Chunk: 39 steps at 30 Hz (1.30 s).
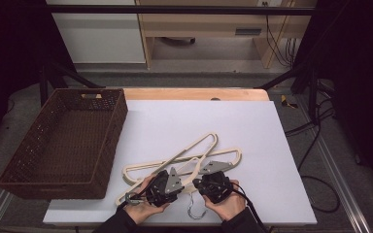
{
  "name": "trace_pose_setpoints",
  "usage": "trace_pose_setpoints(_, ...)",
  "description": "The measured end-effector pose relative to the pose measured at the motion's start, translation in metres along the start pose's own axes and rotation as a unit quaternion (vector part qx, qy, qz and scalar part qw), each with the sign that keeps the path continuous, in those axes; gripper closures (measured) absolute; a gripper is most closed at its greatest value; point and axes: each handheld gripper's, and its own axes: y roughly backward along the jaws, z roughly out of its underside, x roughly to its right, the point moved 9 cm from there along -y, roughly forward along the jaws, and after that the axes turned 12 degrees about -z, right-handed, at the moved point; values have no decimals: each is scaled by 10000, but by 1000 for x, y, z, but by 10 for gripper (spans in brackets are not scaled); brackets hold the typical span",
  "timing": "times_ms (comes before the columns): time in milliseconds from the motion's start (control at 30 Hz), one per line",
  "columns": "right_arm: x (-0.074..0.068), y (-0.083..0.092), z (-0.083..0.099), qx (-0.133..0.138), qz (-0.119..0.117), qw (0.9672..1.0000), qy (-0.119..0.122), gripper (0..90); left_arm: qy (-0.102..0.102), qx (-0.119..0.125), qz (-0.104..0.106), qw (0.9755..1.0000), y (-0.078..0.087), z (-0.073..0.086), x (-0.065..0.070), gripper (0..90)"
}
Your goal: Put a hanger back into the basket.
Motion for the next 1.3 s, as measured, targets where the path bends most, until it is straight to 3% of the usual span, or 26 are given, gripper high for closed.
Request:
trace_pose_setpoints(100, 0, 0, 0, -2, -20, 10000, 51, 880, -18, -5, 3, 10000, 2, -1, 0, 704)
trace_pose_setpoints(200, -1, 6, -5, 186, -149, 9997, 77, 786, -17, 50, -1, 10000, 5, -2, -1, 717)
trace_pose_setpoints(300, -1, 22, -17, 660, -241, 9973, 208, 684, 9, 83, 0, 10000, 8, -3, -2, 730)
trace_pose_setpoints(333, 1, 30, -20, 844, -244, 9958, 259, 650, 125, 148, -9, 9998, 9, -5, -2, 736)
trace_pose_setpoints(400, 7, 47, -28, 1273, -108, 9913, 313, 574, 169, 191, -45, 9997, 12, -6, -5, 744)
trace_pose_setpoints(433, 7, 47, -28, 1273, -108, 9913, 313, 574, 193, 201, -66, 9996, 14, -6, -8, 744)
trace_pose_setpoints(467, 12, 56, -31, 1458, -42, 9885, 392, 536, 238, 230, -79, 9994, 16, -7, -10, 747)
trace_pose_setpoints(500, 22, 72, -34, 1780, 156, 9831, 408, 478, 308, 272, -106, 9991, 19, -8, -14, 753)
trace_pose_setpoints(533, 28, 79, -34, 1889, 285, 9809, 374, 458, 308, 272, -106, 9991, 19, -8, -14, 755)
trace_pose_setpoints(600, 35, 86, -34, 1968, 398, 9790, 346, 437, 380, 327, -179, 9986, 23, -9, -20, 759)
trace_pose_setpoints(667, 55, 98, -28, 2106, 665, 9750, 253, 347, 441, 343, -300, 9980, 29, -8, -29, 771)
trace_pose_setpoints(733, 58, 99, -26, 2118, 686, 9747, 205, 323, 493, 361, -342, 9975, 30, -8, -32, 774)
trace_pose_setpoints(767, 68, 99, -20, 2169, 611, 9742, 104, 255, 499, 348, -417, 9973, 35, -7, -40, 783)
trace_pose_setpoints(800, 71, 98, -18, 2178, 563, 9743, 98, 242, 499, 348, -417, 9973, 35, -7, -40, 786)
trace_pose_setpoints(867, 77, 94, -12, 2107, 476, 9764, 69, 205, 839, 485, -504, 9940, 38, -8, -49, 794)
trace_pose_setpoints(1000, 86, 86, -4, 1981, 551, 9786, 15, 169, 939, 483, -624, 9925, 43, -4, -62, 810)
trace_pose_setpoints(1067, 91, 83, 1, 1887, 598, 9802, 3, 162, 1149, 504, -722, 9895, 47, -1, -73, 822)
trace_pose_setpoints(1100, 91, 83, 1, 1887, 598, 9802, 3, 162, 1149, 504, -722, 9895, 47, -1, -73, 826)
trace_pose_setpoints(1167, 93, 81, 2, 1871, 641, 9803, -12, 162, 1481, 574, -788, 9842, 49, 2, -85, 836)
trace_pose_setpoints(1200, 93, 81, 2, 1870, 643, 9803, -21, 162, 1481, 574, -788, 9842, 49, 2, -85, 841)
trace_pose_setpoints(1267, 93, 81, 3, 1860, 641, 9804, -26, 161, 1628, 609, -855, 9811, 51, 5, -93, 847)
trace_pose_setpoints(1300, 93, 81, 3, 1853, 651, 9805, -32, 160, 1872, 710, -876, 9758, 52, 6, -99, 856)
